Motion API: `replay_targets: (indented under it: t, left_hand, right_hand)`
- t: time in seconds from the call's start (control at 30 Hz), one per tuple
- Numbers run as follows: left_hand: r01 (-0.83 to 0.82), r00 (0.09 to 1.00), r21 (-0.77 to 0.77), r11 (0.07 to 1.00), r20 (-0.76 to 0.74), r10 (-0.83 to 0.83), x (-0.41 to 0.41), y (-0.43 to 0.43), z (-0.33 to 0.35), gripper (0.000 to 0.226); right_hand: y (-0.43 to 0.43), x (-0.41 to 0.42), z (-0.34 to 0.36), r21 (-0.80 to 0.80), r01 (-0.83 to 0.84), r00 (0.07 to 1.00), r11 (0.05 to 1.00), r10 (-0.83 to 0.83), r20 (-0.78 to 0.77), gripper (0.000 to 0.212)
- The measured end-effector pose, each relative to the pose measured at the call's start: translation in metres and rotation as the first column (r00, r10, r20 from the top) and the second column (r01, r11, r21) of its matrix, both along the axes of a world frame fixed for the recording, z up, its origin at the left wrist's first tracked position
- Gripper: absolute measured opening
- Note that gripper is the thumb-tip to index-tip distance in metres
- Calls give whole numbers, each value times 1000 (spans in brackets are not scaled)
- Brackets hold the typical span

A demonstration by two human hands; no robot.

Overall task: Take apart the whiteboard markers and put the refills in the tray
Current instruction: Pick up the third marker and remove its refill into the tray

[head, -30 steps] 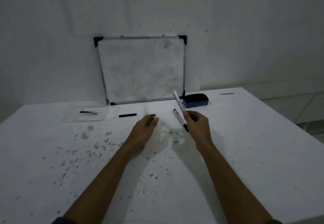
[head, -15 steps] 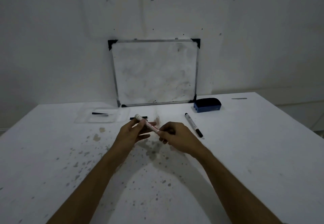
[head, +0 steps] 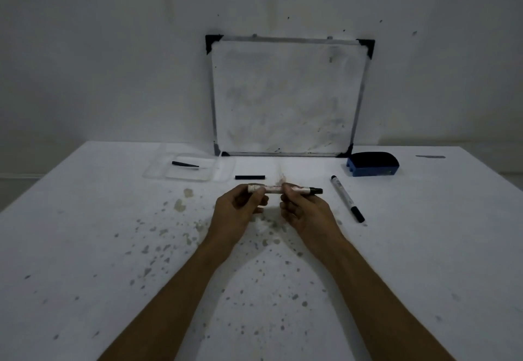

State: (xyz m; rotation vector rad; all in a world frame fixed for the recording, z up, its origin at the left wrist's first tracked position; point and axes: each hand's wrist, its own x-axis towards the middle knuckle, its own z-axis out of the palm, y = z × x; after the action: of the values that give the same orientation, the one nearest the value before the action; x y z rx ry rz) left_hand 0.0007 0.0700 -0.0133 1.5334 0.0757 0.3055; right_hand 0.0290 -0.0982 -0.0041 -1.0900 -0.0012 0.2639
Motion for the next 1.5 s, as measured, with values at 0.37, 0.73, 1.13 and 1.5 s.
replay_targets:
  t: [0.37,0.73,1.13,1.5]
  left_hand:
    - [156,985,-23,987,-65,-157,-1,13,6,19]
    - [155,986,203,967,34,-165,-18,-21,-2,19]
    - [47,996,631,775,35,-88,-14,-23,-6,40]
    - [36,997,622,782,31,-71,-10,-26,-7,32]
  right_hand:
    - [-19,-2,7,-103,114,985,988,-99,142,39]
    - [2,-15,0,-290,164,984,943,-134,121,45]
    - [16,-15,-7,-197,40,998,980,-28,62,29]
    - [17,-10,-13,-257,81,988,963,-42,151,35]
